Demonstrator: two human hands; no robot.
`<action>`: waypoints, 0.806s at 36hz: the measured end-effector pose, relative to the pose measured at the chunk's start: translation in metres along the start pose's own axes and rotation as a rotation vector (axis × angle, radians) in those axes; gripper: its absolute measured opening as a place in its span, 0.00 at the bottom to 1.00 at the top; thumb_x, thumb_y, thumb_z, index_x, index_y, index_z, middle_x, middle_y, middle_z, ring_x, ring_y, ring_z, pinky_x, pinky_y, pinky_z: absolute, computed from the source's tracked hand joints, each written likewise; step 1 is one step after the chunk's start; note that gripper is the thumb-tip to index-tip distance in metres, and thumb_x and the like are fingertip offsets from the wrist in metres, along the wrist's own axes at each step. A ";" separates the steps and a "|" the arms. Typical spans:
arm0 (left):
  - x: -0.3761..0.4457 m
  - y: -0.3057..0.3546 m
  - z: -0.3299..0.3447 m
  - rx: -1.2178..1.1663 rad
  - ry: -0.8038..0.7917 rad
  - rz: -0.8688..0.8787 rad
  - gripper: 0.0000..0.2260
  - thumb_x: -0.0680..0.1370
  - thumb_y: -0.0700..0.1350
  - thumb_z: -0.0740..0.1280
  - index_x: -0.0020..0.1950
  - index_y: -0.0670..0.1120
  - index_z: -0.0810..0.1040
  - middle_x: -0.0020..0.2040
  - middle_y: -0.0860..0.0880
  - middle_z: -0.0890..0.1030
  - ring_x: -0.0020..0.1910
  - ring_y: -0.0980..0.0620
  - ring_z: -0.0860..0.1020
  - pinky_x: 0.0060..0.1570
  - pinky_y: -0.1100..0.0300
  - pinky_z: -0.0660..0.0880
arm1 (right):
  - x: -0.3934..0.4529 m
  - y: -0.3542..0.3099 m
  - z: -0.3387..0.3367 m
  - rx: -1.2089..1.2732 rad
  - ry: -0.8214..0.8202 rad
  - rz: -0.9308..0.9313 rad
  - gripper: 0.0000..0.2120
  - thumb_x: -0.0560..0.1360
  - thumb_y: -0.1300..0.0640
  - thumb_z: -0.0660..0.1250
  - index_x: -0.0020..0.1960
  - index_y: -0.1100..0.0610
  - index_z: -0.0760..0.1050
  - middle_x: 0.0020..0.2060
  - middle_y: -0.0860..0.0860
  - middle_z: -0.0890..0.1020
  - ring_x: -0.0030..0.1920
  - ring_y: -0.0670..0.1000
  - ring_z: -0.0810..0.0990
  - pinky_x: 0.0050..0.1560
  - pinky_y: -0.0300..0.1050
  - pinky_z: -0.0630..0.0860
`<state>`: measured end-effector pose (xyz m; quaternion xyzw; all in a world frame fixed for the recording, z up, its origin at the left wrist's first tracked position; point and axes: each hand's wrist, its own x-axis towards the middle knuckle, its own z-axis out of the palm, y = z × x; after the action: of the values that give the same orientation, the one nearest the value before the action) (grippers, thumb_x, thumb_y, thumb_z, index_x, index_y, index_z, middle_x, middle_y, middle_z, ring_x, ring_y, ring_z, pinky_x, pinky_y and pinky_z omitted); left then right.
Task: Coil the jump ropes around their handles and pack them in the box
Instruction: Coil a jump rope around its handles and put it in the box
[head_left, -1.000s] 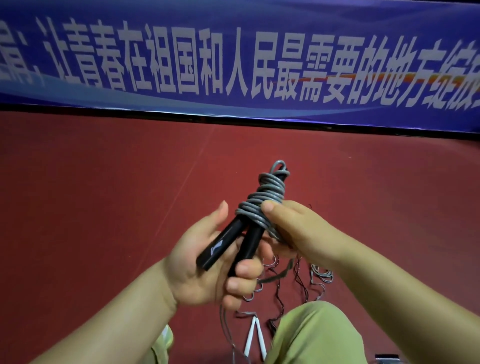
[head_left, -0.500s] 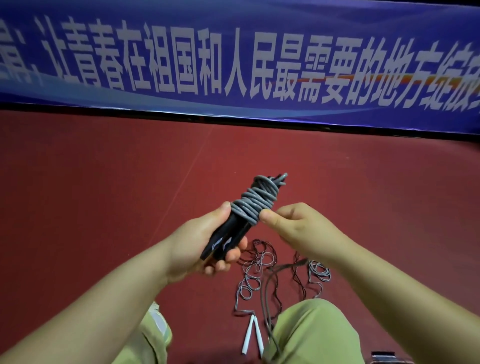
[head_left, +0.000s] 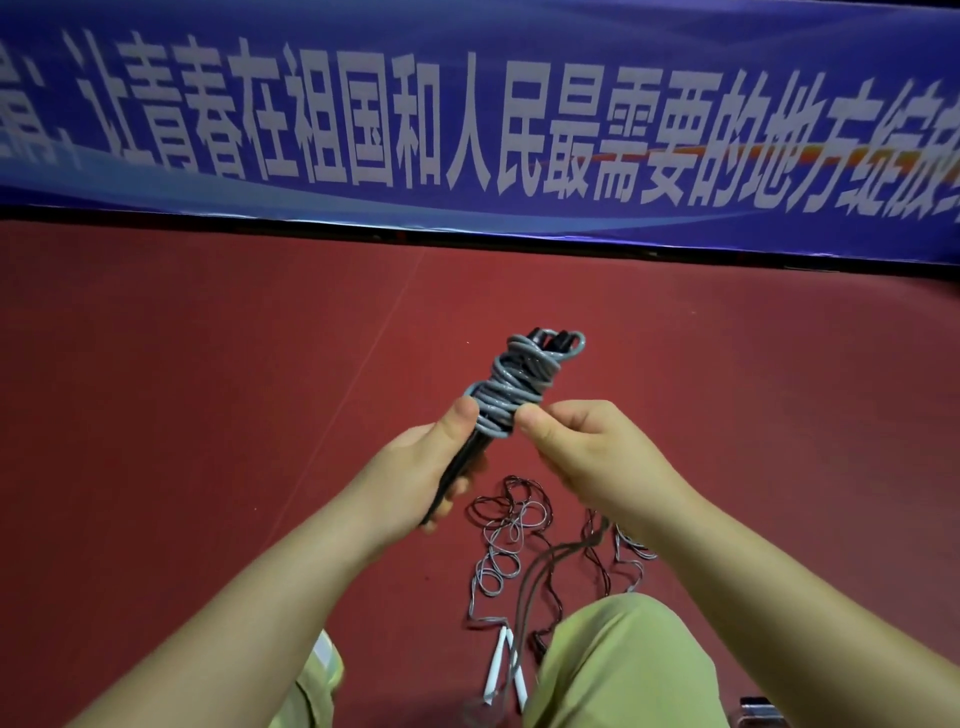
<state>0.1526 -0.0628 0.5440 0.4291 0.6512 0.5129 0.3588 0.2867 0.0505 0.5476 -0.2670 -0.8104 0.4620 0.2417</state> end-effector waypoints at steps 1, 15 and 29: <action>0.002 -0.001 -0.002 0.049 0.024 0.018 0.31 0.66 0.74 0.53 0.37 0.44 0.72 0.29 0.49 0.69 0.23 0.55 0.65 0.26 0.63 0.62 | -0.001 -0.001 0.000 -0.016 0.010 0.001 0.29 0.67 0.29 0.63 0.33 0.56 0.66 0.29 0.54 0.62 0.30 0.52 0.58 0.32 0.50 0.55; 0.009 -0.002 -0.011 0.675 0.390 0.132 0.23 0.65 0.71 0.61 0.38 0.50 0.72 0.33 0.53 0.75 0.36 0.53 0.74 0.36 0.54 0.70 | 0.008 -0.004 0.014 0.068 -0.012 0.074 0.25 0.75 0.34 0.58 0.33 0.53 0.69 0.23 0.45 0.62 0.23 0.45 0.58 0.30 0.43 0.55; -0.005 -0.018 -0.005 -0.824 -0.954 -0.225 0.37 0.71 0.71 0.58 0.60 0.40 0.76 0.40 0.47 0.81 0.38 0.50 0.81 0.43 0.53 0.79 | -0.007 -0.009 0.027 0.384 -0.028 -0.070 0.22 0.76 0.38 0.56 0.36 0.56 0.69 0.22 0.53 0.66 0.25 0.51 0.63 0.28 0.44 0.58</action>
<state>0.1463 -0.0707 0.5278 0.3662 0.2105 0.4332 0.7962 0.2730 0.0253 0.5419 -0.1813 -0.7195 0.6032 0.2926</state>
